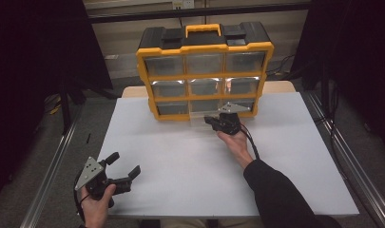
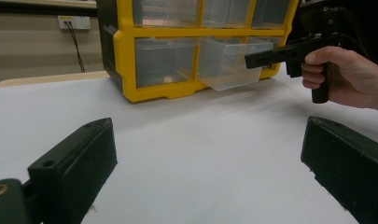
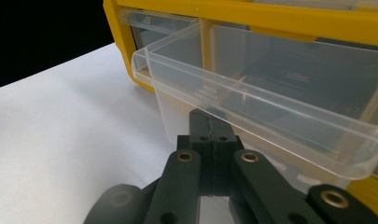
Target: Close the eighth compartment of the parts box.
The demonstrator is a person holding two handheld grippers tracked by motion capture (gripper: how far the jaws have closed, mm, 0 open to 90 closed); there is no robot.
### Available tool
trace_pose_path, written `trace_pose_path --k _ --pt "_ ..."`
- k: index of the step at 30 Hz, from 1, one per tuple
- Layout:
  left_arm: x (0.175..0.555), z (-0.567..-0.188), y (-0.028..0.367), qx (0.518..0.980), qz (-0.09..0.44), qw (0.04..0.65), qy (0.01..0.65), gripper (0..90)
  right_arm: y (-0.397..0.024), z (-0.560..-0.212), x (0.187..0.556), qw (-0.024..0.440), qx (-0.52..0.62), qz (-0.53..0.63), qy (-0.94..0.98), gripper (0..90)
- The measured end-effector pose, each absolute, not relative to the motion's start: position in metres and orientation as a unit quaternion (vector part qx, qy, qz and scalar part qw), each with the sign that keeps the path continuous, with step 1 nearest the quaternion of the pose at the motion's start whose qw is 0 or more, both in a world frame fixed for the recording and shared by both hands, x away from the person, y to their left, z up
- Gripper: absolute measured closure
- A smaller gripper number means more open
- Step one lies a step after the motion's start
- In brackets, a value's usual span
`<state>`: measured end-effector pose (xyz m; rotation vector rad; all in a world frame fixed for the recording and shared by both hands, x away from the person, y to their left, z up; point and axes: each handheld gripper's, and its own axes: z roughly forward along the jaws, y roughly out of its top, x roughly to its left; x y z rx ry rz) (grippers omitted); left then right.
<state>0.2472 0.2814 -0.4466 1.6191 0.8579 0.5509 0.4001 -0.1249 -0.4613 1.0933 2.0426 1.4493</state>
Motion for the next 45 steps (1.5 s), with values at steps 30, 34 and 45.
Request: trace_pose_path --k 30,34,45 --pt "0.247 -0.447 0.282 0.687 0.234 0.578 0.373 3.3 -0.124 -0.462 0.411 0.206 0.408 0.521 0.721 90.0" --pt "0.248 -0.448 0.282 0.689 0.233 0.576 0.372 3.2 -0.124 -0.462 0.413 0.210 0.410 0.520 0.720 90.0" --pt "0.248 -0.448 0.282 0.690 0.233 0.576 0.371 3.2 -0.122 -0.462 0.420 0.211 0.418 0.517 0.716 90.0"
